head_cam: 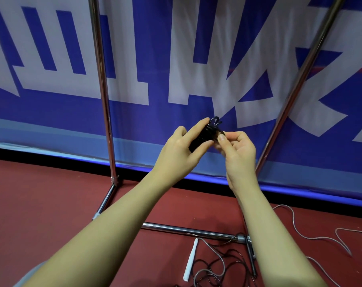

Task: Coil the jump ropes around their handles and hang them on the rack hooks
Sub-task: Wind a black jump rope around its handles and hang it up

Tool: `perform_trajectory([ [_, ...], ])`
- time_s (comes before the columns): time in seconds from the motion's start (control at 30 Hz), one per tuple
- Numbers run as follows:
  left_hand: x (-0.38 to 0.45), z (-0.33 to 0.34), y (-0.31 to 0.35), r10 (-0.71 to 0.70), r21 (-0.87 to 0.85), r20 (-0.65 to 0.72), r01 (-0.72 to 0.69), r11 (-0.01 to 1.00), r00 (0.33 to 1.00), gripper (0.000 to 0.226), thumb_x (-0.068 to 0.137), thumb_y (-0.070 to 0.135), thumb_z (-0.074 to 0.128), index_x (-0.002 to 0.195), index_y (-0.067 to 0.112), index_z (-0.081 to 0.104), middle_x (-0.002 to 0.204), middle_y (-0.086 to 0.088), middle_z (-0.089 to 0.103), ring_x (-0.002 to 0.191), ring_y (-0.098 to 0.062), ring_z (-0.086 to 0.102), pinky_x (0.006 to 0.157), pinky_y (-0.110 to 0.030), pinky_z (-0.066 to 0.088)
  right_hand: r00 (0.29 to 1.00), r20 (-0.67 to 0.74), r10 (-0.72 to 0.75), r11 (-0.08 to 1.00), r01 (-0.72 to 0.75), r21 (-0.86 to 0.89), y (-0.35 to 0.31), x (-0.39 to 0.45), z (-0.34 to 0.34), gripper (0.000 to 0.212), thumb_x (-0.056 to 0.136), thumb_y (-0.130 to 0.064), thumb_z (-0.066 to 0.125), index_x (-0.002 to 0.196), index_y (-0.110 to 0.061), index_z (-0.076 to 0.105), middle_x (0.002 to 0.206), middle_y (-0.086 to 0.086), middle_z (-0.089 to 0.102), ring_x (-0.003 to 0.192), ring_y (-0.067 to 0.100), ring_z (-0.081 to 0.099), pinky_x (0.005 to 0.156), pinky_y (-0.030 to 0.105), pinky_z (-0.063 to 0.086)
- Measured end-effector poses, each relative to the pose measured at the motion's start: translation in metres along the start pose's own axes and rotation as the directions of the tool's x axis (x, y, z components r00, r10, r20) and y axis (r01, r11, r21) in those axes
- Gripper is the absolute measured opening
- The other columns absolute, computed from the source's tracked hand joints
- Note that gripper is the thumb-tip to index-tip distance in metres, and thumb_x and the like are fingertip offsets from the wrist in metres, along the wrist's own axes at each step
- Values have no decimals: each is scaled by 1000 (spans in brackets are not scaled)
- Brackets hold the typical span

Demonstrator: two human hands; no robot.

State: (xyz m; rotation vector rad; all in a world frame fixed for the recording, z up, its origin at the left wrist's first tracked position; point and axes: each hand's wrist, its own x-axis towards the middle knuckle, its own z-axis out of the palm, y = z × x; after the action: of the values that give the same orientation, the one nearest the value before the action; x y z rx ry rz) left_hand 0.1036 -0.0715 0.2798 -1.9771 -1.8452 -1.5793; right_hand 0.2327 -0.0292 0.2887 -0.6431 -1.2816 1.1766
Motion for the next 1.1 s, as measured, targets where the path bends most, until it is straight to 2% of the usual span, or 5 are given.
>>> perform_trajectory([
  [0.23,0,-2,-1,85,-13,30,-84,996,996,53,87,53,51,137,37,50,78,-1,40,60,-20,49,60,-44,51,998,8,68,989,-68,128,1,4,-6,15,94,4,52,86,-8,55,74,-1,71,75,15,69,83,35,55],
  [0.43,-1,-4,0,116,-37,37,-115,993,993,51,87,53,49,136,48,37,78,6,34,61,-20,48,61,-44,51,993,82,81,965,-99,243,-1,4,-6,25,94,6,48,112,-9,55,100,6,69,90,13,68,79,24,53],
  [0.57,-2,-3,-2,133,29,9,-133,991,991,49,88,54,46,136,47,41,80,9,35,64,-13,43,59,-36,48,998,-30,57,992,-54,117,1,3,-7,14,91,3,57,90,-11,62,86,4,69,87,19,64,86,32,50],
  [0.77,-2,1,6,125,128,26,-128,983,992,53,90,54,43,141,39,43,147,9,43,93,-17,63,64,-38,55,993,-72,-92,993,86,-81,-1,3,-8,18,91,-1,60,82,-16,57,82,1,65,77,9,63,78,24,51],
  [1.1,-2,-2,15,180,62,-10,-179,982,984,48,93,33,53,138,38,36,143,22,39,119,0,48,59,-41,56,979,-180,-92,990,110,92,-8,4,-1,19,86,4,64,85,-15,67,75,-8,72,76,9,67,78,22,53],
])
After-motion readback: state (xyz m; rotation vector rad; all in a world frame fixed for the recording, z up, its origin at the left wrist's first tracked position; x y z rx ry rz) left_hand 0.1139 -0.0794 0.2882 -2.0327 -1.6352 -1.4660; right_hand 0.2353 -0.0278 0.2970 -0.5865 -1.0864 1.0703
